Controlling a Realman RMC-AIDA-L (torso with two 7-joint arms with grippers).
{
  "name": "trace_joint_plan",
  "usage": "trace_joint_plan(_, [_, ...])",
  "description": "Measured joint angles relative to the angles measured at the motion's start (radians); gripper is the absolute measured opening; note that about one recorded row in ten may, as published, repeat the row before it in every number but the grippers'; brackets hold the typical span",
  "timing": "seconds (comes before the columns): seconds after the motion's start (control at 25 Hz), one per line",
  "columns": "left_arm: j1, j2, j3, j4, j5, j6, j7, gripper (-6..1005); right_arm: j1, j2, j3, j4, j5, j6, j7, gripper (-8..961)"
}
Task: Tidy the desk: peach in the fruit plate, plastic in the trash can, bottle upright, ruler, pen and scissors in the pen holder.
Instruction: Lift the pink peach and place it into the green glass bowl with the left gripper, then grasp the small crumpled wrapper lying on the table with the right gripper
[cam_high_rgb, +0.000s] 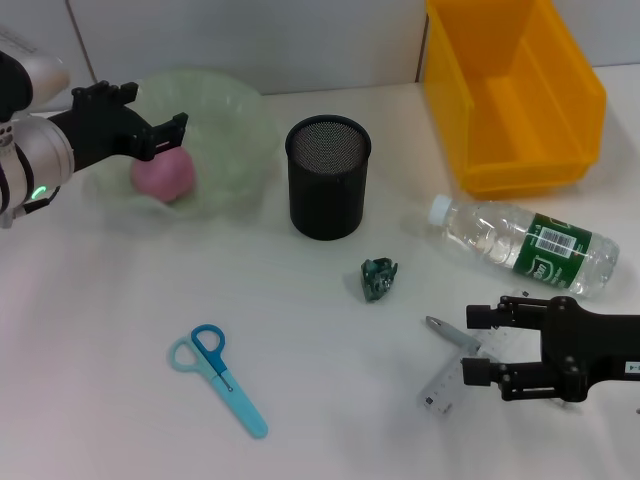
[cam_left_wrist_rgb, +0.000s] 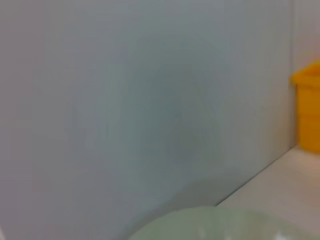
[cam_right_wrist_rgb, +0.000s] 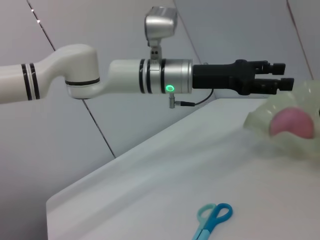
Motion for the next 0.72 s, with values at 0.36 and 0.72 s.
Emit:
trace_joint_plan(0.36, [0.112,0.011,-0.107,0.217,-0.032,0.588,-0.113,737,-0.001,-0.002,0.004,-0.001,-0.001,-0.006,0.003,805])
trace_joint_plan(0.72, [0.122,0.06,-0.162,0.144,0.012,0.933,-0.178,724,-0.002,-0.014,0.006,-0.004,0.002,-0.008,0.007,804])
